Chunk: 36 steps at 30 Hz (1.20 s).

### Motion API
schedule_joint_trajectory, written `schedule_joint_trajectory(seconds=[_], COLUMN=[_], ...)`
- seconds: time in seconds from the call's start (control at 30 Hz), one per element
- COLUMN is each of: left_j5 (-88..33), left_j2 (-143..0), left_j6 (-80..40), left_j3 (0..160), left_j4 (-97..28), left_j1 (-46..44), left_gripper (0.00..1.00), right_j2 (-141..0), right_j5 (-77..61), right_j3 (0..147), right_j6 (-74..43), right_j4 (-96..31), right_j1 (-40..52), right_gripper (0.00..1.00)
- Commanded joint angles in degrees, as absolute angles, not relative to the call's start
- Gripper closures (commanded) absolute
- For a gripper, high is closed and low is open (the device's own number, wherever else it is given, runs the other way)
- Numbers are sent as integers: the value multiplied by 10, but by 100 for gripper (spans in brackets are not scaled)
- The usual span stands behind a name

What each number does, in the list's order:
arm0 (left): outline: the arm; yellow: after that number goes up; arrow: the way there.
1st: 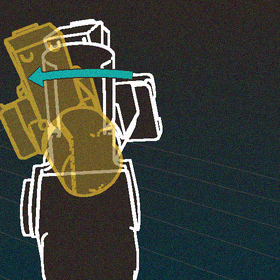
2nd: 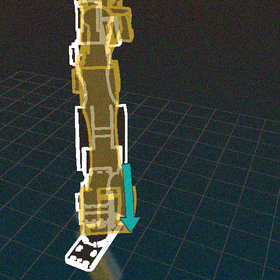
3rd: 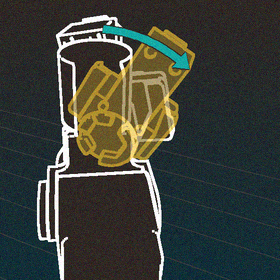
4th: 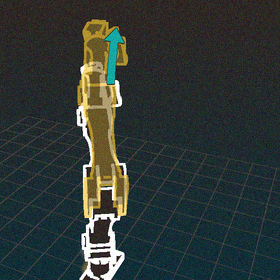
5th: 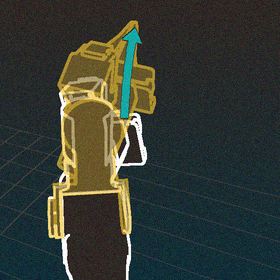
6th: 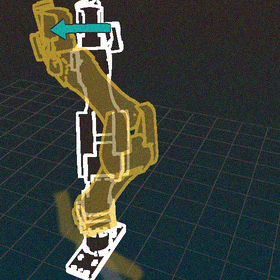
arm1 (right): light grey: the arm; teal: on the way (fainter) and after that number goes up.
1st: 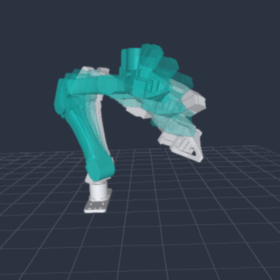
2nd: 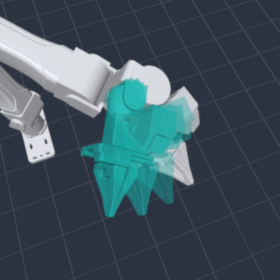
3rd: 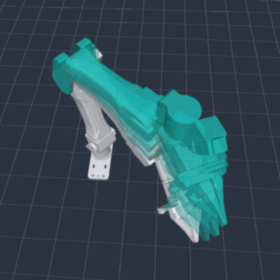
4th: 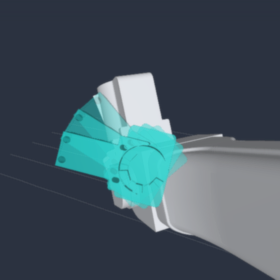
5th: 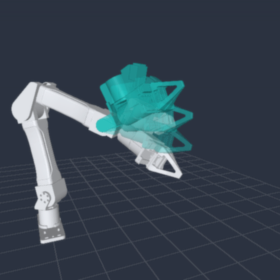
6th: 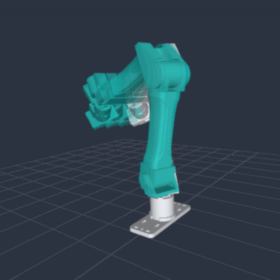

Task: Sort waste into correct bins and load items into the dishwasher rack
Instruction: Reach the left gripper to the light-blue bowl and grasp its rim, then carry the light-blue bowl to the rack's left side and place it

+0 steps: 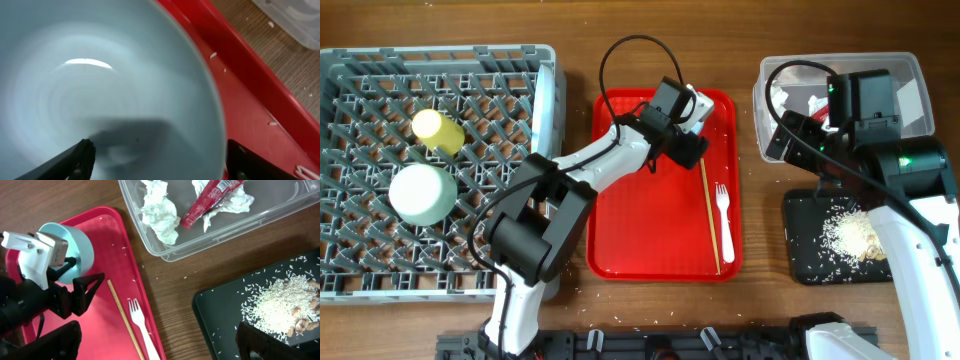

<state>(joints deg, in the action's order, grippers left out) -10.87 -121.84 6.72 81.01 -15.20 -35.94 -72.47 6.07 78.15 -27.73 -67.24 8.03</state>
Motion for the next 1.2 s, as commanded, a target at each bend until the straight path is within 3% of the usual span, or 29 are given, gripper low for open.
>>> schedule_joint_trajectory(seconds=[0.0,0.33,0.43,0.9,0.97,1.07,1.17], left_j5=[-107,-108,-108,-108,-108,-108,-109], left_j2=[-1220,-1172,-1171,-1171,-1171,-1171,-1169], left_j6=[70,70,70,71,71,70,49], left_j3=[817,817,817,816,816,817,817], left_j4=[-171,-171,-188,-239,-238,-238,-239], left_j1=[-359,-359,-359,-359,-359,-359,-359], left_gripper=[18,48,66,67,73,96,96], right_j2=[-723,-723,-723,-723,-723,-723,-723], right_j5=[68,68,68,68,68,68,68], right_j3=[785,785,785,785,785,785,785], right_j6=[-270,-270,-270,-270,-270,-270,-270], right_j4=[-673,-673,-673,-673,-673,-673,-673], right_j1=[79,79,79,79,79,79,79], right_gripper=[0,0,0,0,0,0,0])
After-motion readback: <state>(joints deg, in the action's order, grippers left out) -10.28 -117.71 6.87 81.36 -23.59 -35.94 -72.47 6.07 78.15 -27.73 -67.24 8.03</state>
